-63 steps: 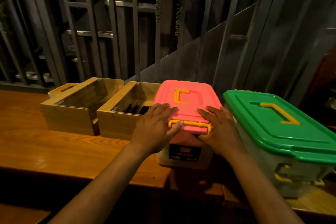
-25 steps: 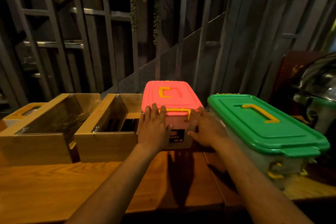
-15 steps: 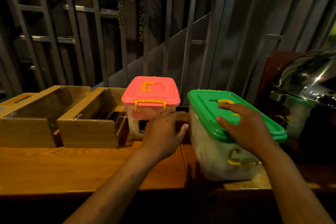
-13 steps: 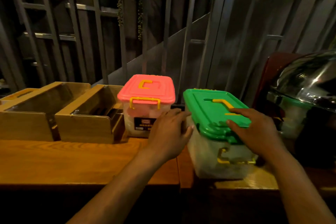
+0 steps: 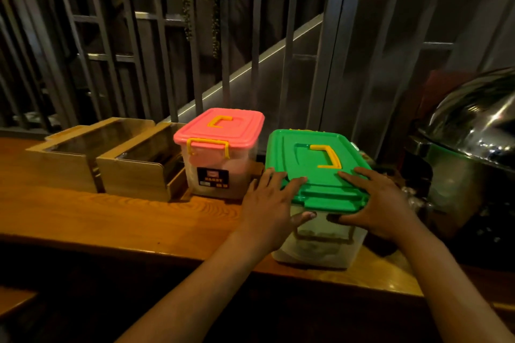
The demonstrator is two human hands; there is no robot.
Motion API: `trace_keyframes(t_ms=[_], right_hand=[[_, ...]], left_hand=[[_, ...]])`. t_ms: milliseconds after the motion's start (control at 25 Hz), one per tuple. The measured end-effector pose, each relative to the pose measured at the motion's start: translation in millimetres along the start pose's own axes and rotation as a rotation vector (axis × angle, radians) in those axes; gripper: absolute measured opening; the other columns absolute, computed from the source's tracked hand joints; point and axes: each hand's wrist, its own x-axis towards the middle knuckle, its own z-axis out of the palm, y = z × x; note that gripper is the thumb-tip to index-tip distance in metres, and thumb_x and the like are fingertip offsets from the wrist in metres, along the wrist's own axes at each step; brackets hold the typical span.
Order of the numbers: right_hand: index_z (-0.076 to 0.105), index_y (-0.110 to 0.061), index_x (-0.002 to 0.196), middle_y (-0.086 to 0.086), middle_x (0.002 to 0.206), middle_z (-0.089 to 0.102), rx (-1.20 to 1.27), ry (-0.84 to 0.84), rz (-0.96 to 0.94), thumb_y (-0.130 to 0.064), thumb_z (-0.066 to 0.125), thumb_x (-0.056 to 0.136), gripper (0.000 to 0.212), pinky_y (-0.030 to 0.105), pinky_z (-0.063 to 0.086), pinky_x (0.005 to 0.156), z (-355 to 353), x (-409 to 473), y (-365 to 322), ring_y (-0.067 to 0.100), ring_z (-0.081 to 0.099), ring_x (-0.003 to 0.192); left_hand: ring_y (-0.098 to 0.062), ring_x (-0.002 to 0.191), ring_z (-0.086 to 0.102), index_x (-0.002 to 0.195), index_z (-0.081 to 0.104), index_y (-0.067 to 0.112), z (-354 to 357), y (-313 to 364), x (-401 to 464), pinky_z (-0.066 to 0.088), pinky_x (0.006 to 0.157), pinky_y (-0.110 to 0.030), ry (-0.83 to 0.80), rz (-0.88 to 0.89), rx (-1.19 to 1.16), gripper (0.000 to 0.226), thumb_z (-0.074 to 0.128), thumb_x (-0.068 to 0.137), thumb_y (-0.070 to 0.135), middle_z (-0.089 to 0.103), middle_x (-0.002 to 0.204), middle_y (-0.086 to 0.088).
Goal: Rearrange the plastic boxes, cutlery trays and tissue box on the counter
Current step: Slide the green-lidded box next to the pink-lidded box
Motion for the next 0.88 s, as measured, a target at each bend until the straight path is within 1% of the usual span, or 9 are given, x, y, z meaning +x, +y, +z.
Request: trace_keyframes(t_ms=[40,120,160,280,360,440,560,720,880], right_hand=[[0.039,-0.047,0.14,0.0,0.153,0.035,0.003,0.032,-0.011,-0.088,0.058,0.04,0.11,0.049,0.028,0.113,3.1,0.2,-4.5,0.028,0.03,0.137],[0.044,-0.043,0.138,0.001,0.151,0.039,0.029,0.088,-0.037,-0.071,0.073,0.051,0.096,0.045,0.02,0.117,9.9,0.9,-13.9,0.028,0.031,0.138],[0.046,-0.042,0.137,0.002,0.15,0.041,0.038,0.11,-0.055,-0.066,0.076,0.054,0.091,0.043,0.016,0.118,14.1,2.3,-16.2,0.027,0.031,0.138],[0.046,-0.046,0.136,0.002,0.149,0.043,0.04,0.134,-0.087,-0.074,0.063,0.052,0.09,0.045,0.015,0.121,23.3,9.6,-16.3,0.026,0.034,0.139],[0.043,-0.046,0.138,0.001,0.152,0.039,0.053,0.109,-0.079,-0.067,0.07,0.058,0.087,0.045,0.012,0.12,26.0,13.9,-16.4,0.028,0.029,0.141],[0.042,-0.043,0.139,0.002,0.153,0.038,0.062,0.114,-0.083,-0.058,0.077,0.062,0.085,0.043,0.01,0.12,26.0,16.5,-19.8,0.028,0.028,0.142],[0.041,-0.044,0.14,0.001,0.153,0.037,0.062,0.125,-0.082,-0.058,0.076,0.063,0.086,0.047,0.014,0.121,30.6,22.4,-20.9,0.031,0.026,0.142],[0.041,-0.044,0.14,0.001,0.152,0.038,0.046,0.136,-0.072,-0.062,0.074,0.062,0.087,0.05,0.017,0.12,40.7,36.9,-17.4,0.031,0.027,0.142],[0.042,-0.044,0.139,0.002,0.151,0.039,0.019,0.157,-0.068,-0.062,0.074,0.06,0.087,0.046,0.02,0.118,50.2,60.0,-13.4,0.031,0.029,0.14]], left_hand=[[-0.027,0.134,0.037,0.139,0.041,0.038,0.6,-3.3,-1.4,0.041,0.101,-0.047,0.017,-0.001,0.016,0.07,0.037,0.079,0.073,0.051,0.136,-0.002],[-0.028,0.134,0.04,0.139,0.043,0.036,1.1,-12.9,-4.7,0.042,0.101,-0.044,0.051,-0.012,0.026,0.07,0.036,0.08,0.073,0.053,0.135,-0.001],[-0.027,0.134,0.04,0.14,0.043,0.036,1.4,-18.2,-5.5,0.041,0.101,-0.043,0.06,-0.016,0.026,0.071,0.035,0.08,0.073,0.053,0.136,0.0],[-0.026,0.134,0.039,0.141,0.042,0.036,1.2,-30.5,-3.9,0.04,0.104,-0.041,0.062,0.002,0.045,0.073,0.034,0.081,0.075,0.052,0.137,0.001],[-0.024,0.134,0.038,0.14,0.043,0.036,2.2,-31.6,-0.8,0.039,0.105,-0.04,0.057,-0.012,0.037,0.075,0.033,0.079,0.079,0.051,0.137,0.002],[-0.022,0.132,0.039,0.135,0.047,0.036,3.6,-26.6,4.6,0.042,0.102,-0.04,0.069,-0.088,-0.036,0.077,0.029,0.078,0.084,0.05,0.133,0.002],[-0.024,0.127,0.041,0.129,0.052,0.033,8.5,-19.6,20.0,0.045,0.094,-0.04,0.103,-0.198,-0.094,0.071,0.025,0.082,0.079,0.049,0.13,-0.004],[-0.028,0.133,0.034,0.138,0.048,0.034,20.1,-29.6,37.9,0.038,0.105,-0.043,0.053,-0.214,-0.062,0.073,0.022,0.085,0.076,0.046,0.142,-0.009],[-0.031,0.127,0.041,0.135,0.052,0.031,30.0,-41.8,56.7,0.037,0.105,-0.043,0.083,-0.184,-0.024,0.073,0.023,0.085,0.076,0.053,0.136,-0.011]])
